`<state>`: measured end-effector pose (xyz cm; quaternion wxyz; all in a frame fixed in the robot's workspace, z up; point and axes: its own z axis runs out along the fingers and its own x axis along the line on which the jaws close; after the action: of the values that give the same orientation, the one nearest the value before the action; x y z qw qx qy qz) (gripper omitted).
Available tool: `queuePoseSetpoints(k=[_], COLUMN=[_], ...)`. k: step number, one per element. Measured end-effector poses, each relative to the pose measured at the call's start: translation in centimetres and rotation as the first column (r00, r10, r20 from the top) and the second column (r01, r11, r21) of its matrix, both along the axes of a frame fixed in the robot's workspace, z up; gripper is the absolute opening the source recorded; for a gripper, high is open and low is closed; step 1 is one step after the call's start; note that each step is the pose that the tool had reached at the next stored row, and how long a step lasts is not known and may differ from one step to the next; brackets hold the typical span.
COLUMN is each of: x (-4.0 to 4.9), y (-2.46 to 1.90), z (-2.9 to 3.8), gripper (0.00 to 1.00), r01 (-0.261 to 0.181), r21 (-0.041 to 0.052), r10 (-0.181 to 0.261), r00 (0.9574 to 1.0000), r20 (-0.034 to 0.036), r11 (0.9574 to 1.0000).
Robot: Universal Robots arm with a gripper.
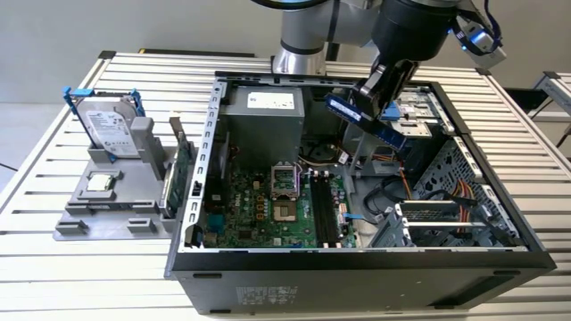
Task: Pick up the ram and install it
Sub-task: 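Insert the ram into the slot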
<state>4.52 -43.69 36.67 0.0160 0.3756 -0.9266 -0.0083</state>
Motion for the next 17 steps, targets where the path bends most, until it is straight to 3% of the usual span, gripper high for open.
queuePoseSetpoints(k=[9,17], x=[0.00,0.00], y=[-0.02,-0.04], z=[0.00,0.00], gripper=[0.00,0.00], r01=[0.088,0.164], r21=[-0.0001,-0.0001], r10=[-0.088,-0.164], r00=[0.9961,0.9865], r20=[-0.0001,0.0000], r11=[0.9961,0.9865])
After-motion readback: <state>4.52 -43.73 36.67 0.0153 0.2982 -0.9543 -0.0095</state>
